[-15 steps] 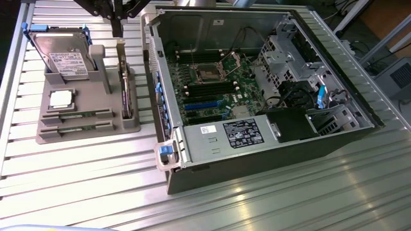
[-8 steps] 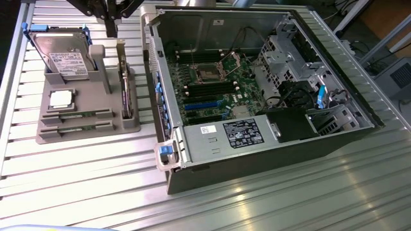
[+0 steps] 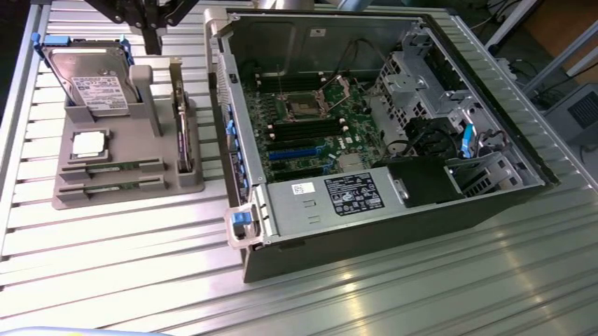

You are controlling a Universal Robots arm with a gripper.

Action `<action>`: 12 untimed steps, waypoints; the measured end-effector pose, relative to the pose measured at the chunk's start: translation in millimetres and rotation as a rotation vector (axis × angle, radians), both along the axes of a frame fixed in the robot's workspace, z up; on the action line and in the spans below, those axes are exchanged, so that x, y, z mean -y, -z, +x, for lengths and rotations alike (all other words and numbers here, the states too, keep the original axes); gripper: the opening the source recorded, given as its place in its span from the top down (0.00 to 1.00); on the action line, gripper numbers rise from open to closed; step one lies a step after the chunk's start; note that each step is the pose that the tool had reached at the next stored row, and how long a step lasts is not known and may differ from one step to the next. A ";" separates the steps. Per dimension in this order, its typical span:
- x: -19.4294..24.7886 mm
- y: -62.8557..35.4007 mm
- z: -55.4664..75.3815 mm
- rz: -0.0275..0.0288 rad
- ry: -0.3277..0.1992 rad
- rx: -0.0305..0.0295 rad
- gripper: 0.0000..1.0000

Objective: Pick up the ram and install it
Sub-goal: 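Reach for the ram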

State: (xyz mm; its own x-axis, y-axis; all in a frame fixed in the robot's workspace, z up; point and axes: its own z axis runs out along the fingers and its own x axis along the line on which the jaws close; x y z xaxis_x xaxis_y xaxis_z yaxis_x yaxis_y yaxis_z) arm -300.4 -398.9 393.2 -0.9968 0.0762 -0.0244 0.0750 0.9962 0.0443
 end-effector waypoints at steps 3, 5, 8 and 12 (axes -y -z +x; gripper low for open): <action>0.0 0.0 -4.4 0.0000 0.000 0.0000 0.90; 0.0 0.0 -7.6 0.0000 0.000 0.0000 0.90; 0.0 0.1 -12.5 0.0001 0.000 0.0000 0.90; 0.0 0.1 -15.9 0.0001 0.000 0.0000 0.90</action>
State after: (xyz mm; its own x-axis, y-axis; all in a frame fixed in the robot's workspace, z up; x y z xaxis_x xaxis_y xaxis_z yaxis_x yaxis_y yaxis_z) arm -316.3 -398.9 393.0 -0.9968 0.0762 -0.0244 0.0751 0.9962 0.0444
